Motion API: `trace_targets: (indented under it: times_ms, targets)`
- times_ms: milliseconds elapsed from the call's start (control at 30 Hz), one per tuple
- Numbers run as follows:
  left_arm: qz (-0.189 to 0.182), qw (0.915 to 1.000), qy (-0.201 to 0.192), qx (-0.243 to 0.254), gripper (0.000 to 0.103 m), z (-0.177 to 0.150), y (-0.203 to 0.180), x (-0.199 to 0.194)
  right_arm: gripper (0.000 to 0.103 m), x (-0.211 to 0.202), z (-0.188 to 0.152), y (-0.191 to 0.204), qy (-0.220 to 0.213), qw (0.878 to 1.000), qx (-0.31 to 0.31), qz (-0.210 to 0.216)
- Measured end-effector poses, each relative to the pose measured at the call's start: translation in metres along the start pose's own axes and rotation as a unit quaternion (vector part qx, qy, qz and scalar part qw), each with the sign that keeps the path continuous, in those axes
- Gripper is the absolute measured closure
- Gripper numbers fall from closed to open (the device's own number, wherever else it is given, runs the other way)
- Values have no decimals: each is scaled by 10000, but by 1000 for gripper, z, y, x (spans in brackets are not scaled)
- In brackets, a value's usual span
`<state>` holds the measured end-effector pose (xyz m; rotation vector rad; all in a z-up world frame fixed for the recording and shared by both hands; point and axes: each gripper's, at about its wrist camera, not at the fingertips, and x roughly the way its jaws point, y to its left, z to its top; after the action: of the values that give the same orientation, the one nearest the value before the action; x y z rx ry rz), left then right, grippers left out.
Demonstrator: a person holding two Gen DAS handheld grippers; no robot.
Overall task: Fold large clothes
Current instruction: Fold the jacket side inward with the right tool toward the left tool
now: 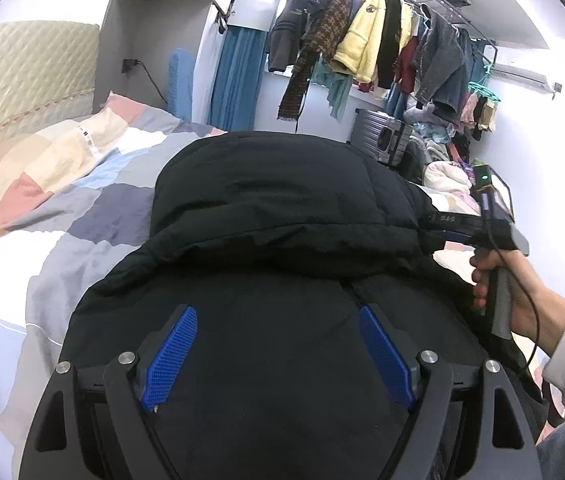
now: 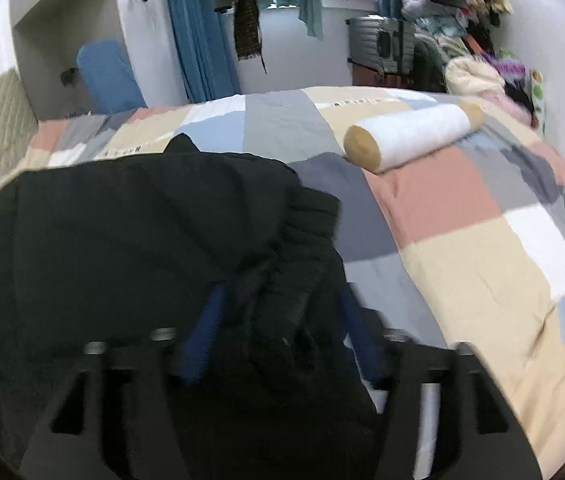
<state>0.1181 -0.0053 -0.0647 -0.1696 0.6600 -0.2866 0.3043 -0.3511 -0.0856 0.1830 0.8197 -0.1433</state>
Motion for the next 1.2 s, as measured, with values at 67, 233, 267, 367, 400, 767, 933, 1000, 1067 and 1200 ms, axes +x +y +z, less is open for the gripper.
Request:
trace_targets:
  times_ms: [67,233,267,367,400,767,933,1000,1067,1200]
  targets:
    - [7,9999,-57,98,20,-1,-4,-4,36,-13,-4,-5,-5,9998,0,215]
    - [15,9997,-109,236,20,-5,-13,-15,36,-66,-20,-7,-243,9983,-452,291]
    - [-8,9997,-112,227,20,-5,-14,-17,36,-75,-23,-7,-269,9978,-525,297]
    - [-73,9997,-125,175,20,-5,-16,-26,36,-107,-38,-13,-273,9965,-645,451]
    - [-76,9997,-128,168,20,-5,-16,-29,36,-116,-42,-17,-262,9962,-629,538]
    - [-176,9998,47,52,20,-8,-21,-49,34,-168,-108,-59,425,9932,-449,983]
    - [-261,9993,274,-68,20,-7,-15,-46,28,-155,-125,-97,879,9898,256,1094]
    - [-163,9990,412,-50,20,-6,-11,-39,27,-144,-131,-115,1138,9829,724,1250]
    - [-124,9979,607,-161,20,-6,-3,-30,27,-128,-140,-130,1497,9718,1170,1393]
    - [-177,9921,1059,-643,20,-10,20,-14,22,-99,-158,-143,2108,9530,1619,1451]
